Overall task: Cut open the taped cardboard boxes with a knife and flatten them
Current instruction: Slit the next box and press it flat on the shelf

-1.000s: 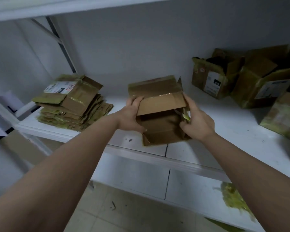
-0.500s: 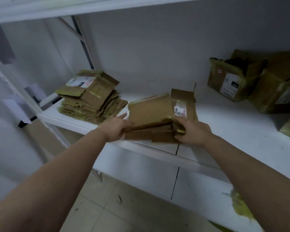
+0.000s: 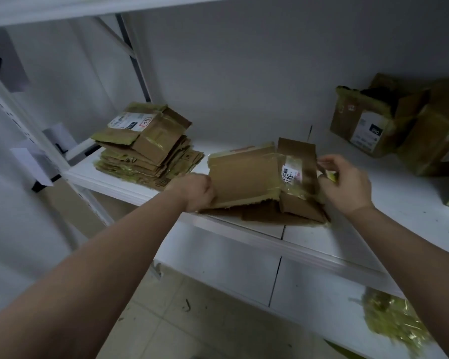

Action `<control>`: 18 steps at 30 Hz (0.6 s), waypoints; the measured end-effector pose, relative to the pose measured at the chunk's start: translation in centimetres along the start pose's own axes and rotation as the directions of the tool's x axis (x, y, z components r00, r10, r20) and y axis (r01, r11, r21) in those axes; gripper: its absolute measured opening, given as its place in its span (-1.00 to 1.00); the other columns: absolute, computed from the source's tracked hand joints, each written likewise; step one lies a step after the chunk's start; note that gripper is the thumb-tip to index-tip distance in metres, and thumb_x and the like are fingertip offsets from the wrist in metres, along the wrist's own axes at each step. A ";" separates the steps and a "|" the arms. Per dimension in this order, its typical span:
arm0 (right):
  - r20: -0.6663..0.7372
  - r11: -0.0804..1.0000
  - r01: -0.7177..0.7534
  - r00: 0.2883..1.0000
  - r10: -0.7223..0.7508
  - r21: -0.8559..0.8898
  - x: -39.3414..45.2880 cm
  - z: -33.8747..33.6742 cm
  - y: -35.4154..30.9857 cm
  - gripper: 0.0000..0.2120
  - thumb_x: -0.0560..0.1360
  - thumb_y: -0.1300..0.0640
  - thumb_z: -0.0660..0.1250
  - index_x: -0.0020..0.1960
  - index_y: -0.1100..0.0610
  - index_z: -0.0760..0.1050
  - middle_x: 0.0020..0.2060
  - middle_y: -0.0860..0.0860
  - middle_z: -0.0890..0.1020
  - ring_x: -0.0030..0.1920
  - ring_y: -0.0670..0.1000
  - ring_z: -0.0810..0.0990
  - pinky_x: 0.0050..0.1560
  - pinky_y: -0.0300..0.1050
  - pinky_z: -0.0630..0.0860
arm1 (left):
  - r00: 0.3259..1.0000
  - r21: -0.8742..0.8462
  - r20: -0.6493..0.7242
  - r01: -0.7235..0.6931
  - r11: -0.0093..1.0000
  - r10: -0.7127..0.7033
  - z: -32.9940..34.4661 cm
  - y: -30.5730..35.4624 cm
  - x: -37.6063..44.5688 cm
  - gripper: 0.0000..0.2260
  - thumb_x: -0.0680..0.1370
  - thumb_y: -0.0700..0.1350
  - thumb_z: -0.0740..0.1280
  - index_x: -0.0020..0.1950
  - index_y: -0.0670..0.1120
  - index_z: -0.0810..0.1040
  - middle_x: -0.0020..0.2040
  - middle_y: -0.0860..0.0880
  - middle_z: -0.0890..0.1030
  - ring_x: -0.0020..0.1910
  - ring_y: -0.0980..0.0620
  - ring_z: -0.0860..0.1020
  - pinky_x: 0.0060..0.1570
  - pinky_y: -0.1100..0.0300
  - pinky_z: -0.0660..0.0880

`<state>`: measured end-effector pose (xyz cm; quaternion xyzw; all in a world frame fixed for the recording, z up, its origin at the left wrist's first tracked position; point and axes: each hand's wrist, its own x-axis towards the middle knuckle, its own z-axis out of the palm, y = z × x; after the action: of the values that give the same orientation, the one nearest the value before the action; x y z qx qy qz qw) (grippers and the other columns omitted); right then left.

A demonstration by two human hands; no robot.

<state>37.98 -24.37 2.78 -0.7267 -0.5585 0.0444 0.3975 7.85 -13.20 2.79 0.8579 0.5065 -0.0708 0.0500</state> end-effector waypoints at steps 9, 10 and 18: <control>0.231 0.959 0.045 0.973 0.022 -0.281 3.4 2.9 -1.7 -0.52 0.59 0.09 0.11 0.50 -0.02 0.15 0.49 0.08 0.22 0.44 0.21 0.18 0.32 0.10 0.26 | 0.999 -0.082 -0.032 0.008 0.997 -0.011 -2.0 6.6 4.0 -0.15 0.44 0.50 -0.04 0.57 0.01 0.03 0.58 -0.16 -0.03 0.55 -0.20 -0.06 0.42 -0.37 -0.06; 0.284 0.952 0.054 0.958 0.036 -0.302 3.7 3.4 -1.7 -0.52 0.62 0.01 0.06 0.52 -0.07 0.08 0.54 0.06 0.08 0.50 0.19 0.01 0.40 0.19 0.10 | 1.000 -0.099 0.011 0.024 0.995 -0.023 -1.7 6.7 4.5 -0.13 0.42 0.51 0.00 0.58 0.04 -0.05 0.59 -0.16 -0.11 0.55 -0.21 -0.12 0.41 -0.39 -0.09; 0.501 0.830 0.235 0.863 0.061 -0.506 4.1 8.4 -0.4 -0.43 0.58 -0.26 -0.16 0.51 -0.18 -0.29 0.51 -0.09 -0.32 0.46 0.10 -0.45 0.33 0.46 -0.29 | 0.999 -0.039 -0.037 -0.021 0.999 0.019 2.3 7.7 6.8 -0.25 0.51 0.42 0.00 0.55 0.17 -0.26 0.58 -0.11 -0.25 0.52 -0.25 -0.28 0.37 -0.45 -0.15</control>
<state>34.89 -16.41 -1.13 -0.7460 -0.6640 0.0484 0.0157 17.64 -11.43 -0.52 0.8629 0.5000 -0.0447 0.0584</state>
